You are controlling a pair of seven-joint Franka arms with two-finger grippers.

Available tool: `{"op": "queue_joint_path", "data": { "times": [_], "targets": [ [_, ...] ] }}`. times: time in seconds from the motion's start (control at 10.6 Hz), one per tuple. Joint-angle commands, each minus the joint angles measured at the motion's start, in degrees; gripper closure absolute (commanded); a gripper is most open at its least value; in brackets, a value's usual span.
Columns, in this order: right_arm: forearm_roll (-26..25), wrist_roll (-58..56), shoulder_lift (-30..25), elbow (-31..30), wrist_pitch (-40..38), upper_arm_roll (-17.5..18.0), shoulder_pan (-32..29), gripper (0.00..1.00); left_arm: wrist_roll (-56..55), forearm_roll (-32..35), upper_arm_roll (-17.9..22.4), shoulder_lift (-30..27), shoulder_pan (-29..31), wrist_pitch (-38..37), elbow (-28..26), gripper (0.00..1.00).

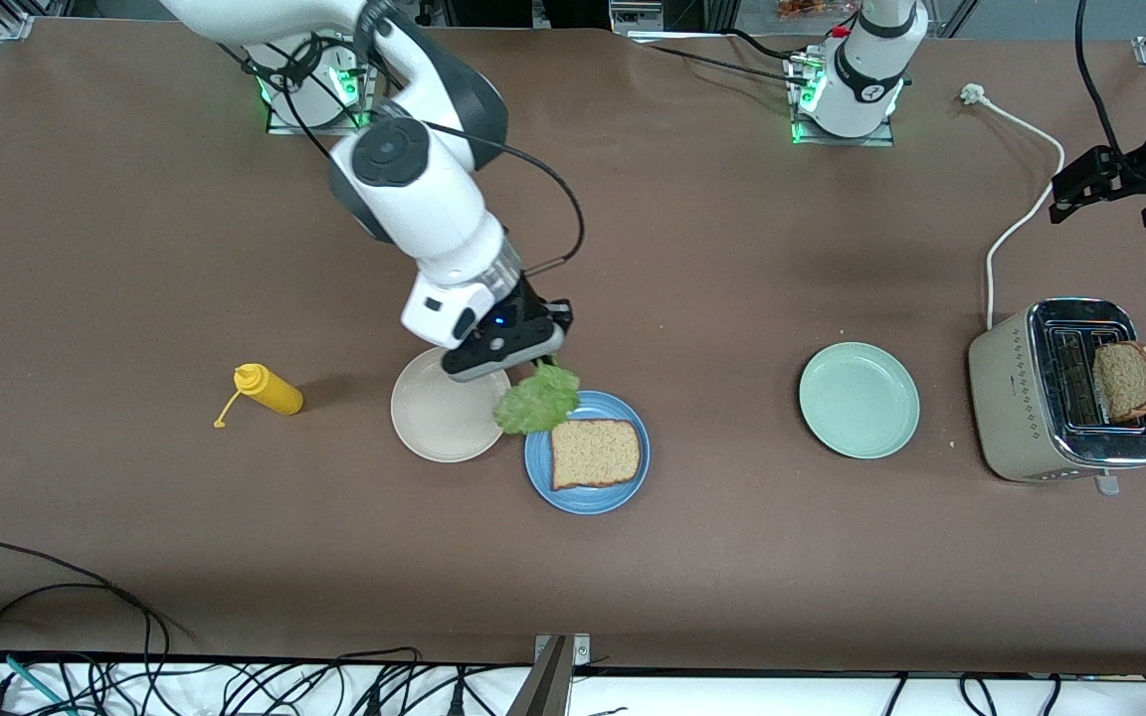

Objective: Make sandwich in blue plate with both arms
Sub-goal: 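Carry the green lettuce leaf with the right gripper over the bread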

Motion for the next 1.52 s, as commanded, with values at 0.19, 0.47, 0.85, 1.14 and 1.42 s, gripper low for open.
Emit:
{"op": "queue_joint_path", "data": {
  "times": [0.19, 0.47, 0.85, 1.14, 1.42],
  "targets": [
    [-14.37, 7.11, 11.07, 2.78, 13.57, -2.86, 6.30, 1.00, -0.04, -1.55, -0.07, 0.26, 1.58, 0.18, 1.21, 0.00],
    [-17.46, 11.79, 15.38, 2.77, 22.09, -8.21, 11.04, 1.00, -0.04, -1.64, -0.07, 0.61, 1.58, 0.18, 1.30, 0.00],
    [-17.46, 11.97, 19.77, 2.25, 30.52, -14.37, 14.48, 1.00, -0.04, -1.64, -0.07, 0.69, 1.58, 0.18, 1.64, 0.00],
    [-17.55, 11.80, 21.27, -1.27, 40.19, -16.84, 14.40, 1.00, -0.04, -1.64, 0.02, 0.96, 1.67, 0.18, 1.74, 0.00],
    [-17.55, 11.71, 21.46, -1.09, 40.57, -17.28, 14.57, 1.00, -0.04, -1.64, 0.02, 1.05, 1.58, 0.18, 1.74, 0.00]
  ]
}}
